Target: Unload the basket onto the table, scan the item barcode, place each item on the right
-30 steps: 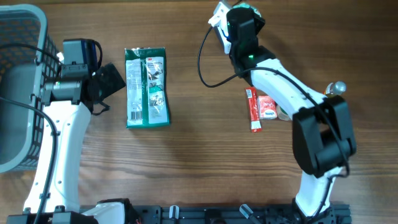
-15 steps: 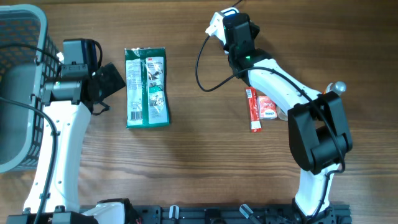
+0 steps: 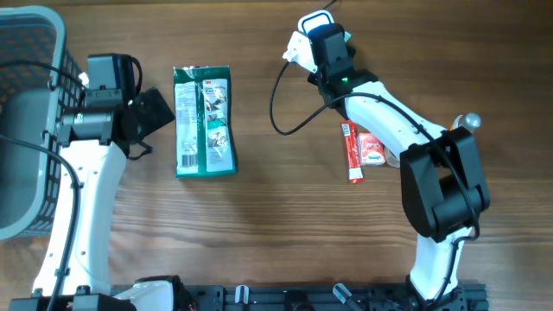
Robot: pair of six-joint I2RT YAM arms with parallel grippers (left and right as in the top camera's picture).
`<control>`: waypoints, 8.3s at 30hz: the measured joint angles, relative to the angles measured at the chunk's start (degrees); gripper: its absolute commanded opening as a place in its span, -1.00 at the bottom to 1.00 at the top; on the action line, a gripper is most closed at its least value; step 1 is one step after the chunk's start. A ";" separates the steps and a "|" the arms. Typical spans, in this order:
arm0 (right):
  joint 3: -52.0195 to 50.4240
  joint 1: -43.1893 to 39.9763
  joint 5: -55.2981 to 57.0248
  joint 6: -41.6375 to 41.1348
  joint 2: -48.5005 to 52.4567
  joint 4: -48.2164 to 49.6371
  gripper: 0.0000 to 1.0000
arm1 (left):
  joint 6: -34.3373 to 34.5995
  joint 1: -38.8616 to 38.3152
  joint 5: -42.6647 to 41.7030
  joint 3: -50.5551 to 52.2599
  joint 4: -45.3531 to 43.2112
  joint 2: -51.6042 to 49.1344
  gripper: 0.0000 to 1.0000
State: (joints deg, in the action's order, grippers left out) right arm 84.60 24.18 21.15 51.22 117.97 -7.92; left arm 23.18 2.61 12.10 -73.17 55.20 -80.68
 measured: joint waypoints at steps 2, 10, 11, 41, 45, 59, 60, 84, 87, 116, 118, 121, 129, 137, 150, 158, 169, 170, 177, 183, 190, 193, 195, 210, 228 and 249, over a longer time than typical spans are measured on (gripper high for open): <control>0.00 0.00 -0.17 -0.07 -0.11 0.20 -0.92 | 0.00 0.00 -0.02 0.00 0.00 0.00 1.00; 0.15 0.04 -3.58 -6.49 -11.69 -5.29 -0.91 | 0.00 0.00 -0.02 0.00 0.02 0.00 1.00; 0.26 0.04 -5.09 -7.65 -14.71 -10.51 -0.91 | 0.00 0.00 0.00 0.00 -0.13 0.00 1.00; -12.59 0.04 -19.58 -33.97 -18.91 -37.31 0.51 | 0.00 0.00 -0.02 0.00 0.00 -0.02 1.00; -12.57 0.04 -22.34 -43.69 -18.91 -33.05 0.57 | 0.00 0.00 -0.02 0.00 0.00 -0.02 1.00; -12.57 0.52 -40.22 -55.15 -18.91 -32.41 0.71 | 0.00 0.00 -0.02 0.00 0.00 -0.02 1.00; -12.57 0.52 -40.33 -55.30 -18.91 -32.20 0.72 | 0.00 0.00 -0.02 0.00 0.00 -0.02 1.00; -12.57 0.52 -40.65 -56.17 -18.91 -31.39 0.99 | 0.00 0.00 -0.02 0.00 0.00 -0.02 1.00; -12.57 0.52 -40.65 -56.61 -18.91 -30.95 1.00 | 0.00 0.00 -0.02 0.00 -0.02 -0.02 1.00; -12.57 0.52 -40.68 -65.11 -18.91 -31.87 0.74 | 0.00 0.00 0.00 0.00 0.00 -0.02 1.00; -12.57 0.55 -40.87 -65.88 -18.91 -31.87 0.68 | 0.00 0.00 -0.02 0.00 0.00 -0.02 1.00; -12.57 0.87 -40.92 -66.97 -18.91 -31.87 0.35 | 0.00 0.00 -0.02 0.00 0.00 -0.02 1.00; -12.57 4.07 -41.31 -69.18 -18.91 -31.63 -0.44 | 0.00 0.00 -0.02 0.00 0.00 -0.02 1.00; -12.57 9.44 -41.29 -70.97 -18.27 -27.78 -0.49 | 0.00 0.00 -0.02 0.00 0.00 -0.02 1.00; -12.57 11.63 -34.12 -72.00 -9.09 -26.36 -0.56 | 0.00 0.00 -0.02 0.00 -0.02 -0.02 1.00; -12.59 11.45 -30.16 -72.08 -6.51 -31.78 -0.42 | 0.00 0.00 0.00 0.00 -0.02 -0.02 1.00; -12.24 5.07 -29.62 -72.74 -6.51 -39.32 -0.19 | 0.00 0.00 -0.02 0.00 0.00 -0.02 1.00; -11.76 4.13 -30.82 -72.81 -6.49 -40.13 -0.17 | 0.00 0.00 -0.02 0.00 0.00 -0.02 1.00; -8.59 3.04 -42.84 -71.91 -6.49 -34.36 -0.07 | 0.00 0.00 -0.02 0.00 0.00 -0.02 1.00; -8.57 4.39 -45.94 -73.44 -6.49 -28.83 -0.04 | 0.00 0.00 -0.02 0.00 0.00 -0.02 1.00; -8.61 8.96 -45.53 -77.92 -6.49 -22.38 0.12 | 0.00 0.00 -0.02 0.00 -0.04 -0.02 1.00; -8.83 10.88 -43.67 -79.38 -6.49 -22.21 0.11 | 0.00 0.00 -0.02 0.00 -1.86 -0.02 1.00; -8.92 11.61 -42.64 -79.89 -6.49 -22.18 0.11 | 0.00 0.00 0.00 0.00 -4.42 -0.02 1.00; -9.07 11.74 -40.35 -80.59 -6.49 -21.99 0.13 | -0.07 0.00 -6.21 0.02 -7.67 -1.31 -0.92; -9.22 8.15 -39.69 -79.03 -6.49 -21.53 0.16 | -0.17 0.00 -9.05 1.33 -9.73 -20.22 -0.92; -9.46 8.11 -38.38 -76.43 -6.47 -21.55 0.18 | -2.78 -1.29 -9.20 3.58 -20.11 -30.71 -0.92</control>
State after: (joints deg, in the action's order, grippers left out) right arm 75.13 32.29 -17.23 -25.21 111.50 -29.47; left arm 20.40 1.32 2.90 -69.58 35.09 -111.39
